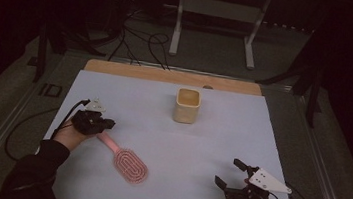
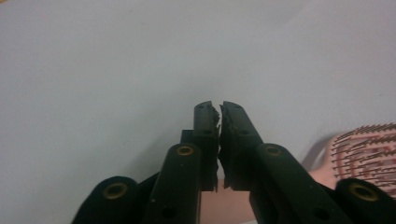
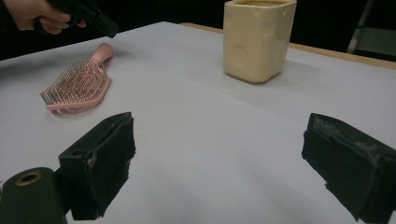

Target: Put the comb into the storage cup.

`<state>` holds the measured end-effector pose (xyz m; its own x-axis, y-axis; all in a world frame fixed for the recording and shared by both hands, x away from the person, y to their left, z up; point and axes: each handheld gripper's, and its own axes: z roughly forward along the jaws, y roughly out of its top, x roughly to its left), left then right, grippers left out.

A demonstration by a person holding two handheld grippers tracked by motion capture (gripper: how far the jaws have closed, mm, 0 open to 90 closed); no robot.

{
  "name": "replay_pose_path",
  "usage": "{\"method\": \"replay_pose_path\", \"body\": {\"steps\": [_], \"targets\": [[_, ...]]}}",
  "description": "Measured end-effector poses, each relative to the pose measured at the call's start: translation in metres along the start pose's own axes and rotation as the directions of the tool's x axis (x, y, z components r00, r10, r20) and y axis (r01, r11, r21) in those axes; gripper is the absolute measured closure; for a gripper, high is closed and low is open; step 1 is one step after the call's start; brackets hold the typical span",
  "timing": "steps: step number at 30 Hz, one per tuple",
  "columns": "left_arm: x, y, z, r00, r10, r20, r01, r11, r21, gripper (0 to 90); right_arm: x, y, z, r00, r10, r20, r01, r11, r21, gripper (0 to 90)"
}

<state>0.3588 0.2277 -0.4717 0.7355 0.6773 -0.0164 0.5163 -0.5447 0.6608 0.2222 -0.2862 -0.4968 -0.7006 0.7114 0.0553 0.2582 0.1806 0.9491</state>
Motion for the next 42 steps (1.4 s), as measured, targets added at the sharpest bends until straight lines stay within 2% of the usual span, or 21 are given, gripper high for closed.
{"method": "replay_pose_path", "body": {"steps": [1,6,8,17,21,28,35,37,42], "targets": [[0.001,0.0,0.0,1.0,0.001,0.004,-0.001,1.0,0.007,89.7,0.0,0.0,0.0,1.0,0.0,0.0,0.0,1.0,0.001,9.0],[0.004,0.0,0.004,1.0,-0.003,0.006,0.002,0.9996,0.028,90.0,0.0,0.0,0.0,1.0,0.0,-0.001,0.0,1.0,0.001,9.0],[0.005,0.0,0.008,1.0,0.007,-0.003,-0.007,0.9979,0.064,90.0,0.0,0.0,0.0,1.0,-0.004,0.0,0.004,1.0,0.004,8.9],[0.006,0.001,0.012,0.9996,0.024,-0.011,-0.023,0.9942,0.105,90.0,0.0,0.0,0.0,1.0,0.0,-0.002,0.0,1.0,0.003,9.0],[0.007,0.0,0.015,0.9994,0.036,0.0,-0.035,0.9905,0.133,90.0,0.0,0.0,0.0,1.0,-0.002,-0.002,0.002,1.0,0.004,9.0],[0.008,-0.006,0.019,0.9994,0.033,0.012,-0.035,0.9842,0.174,90.0,0.0,-0.001,0.001,1.0,0.0,-0.002,0.0,1.0,0.007,9.0],[0.008,-0.008,0.017,0.9995,0.029,0.01,-0.031,0.983,0.181,90.0,-0.001,-0.001,0.001,1.0,0.002,-0.003,-0.002,1.0,0.008,9.0],[0.004,-0.013,0.012,0.9991,0.04,-0.009,-0.038,0.9802,0.194,90.0,0.0,-0.001,0.001,1.0,0.003,-0.001,-0.003,1.0,0.011,9.0],[0.002,-0.021,0.005,0.9991,0.041,-0.01,-0.038,0.9781,0.205,90.0,0.0,-0.001,0.001,1.0,0.001,-0.003,-0.001,1.0,0.012,9.0]]}}
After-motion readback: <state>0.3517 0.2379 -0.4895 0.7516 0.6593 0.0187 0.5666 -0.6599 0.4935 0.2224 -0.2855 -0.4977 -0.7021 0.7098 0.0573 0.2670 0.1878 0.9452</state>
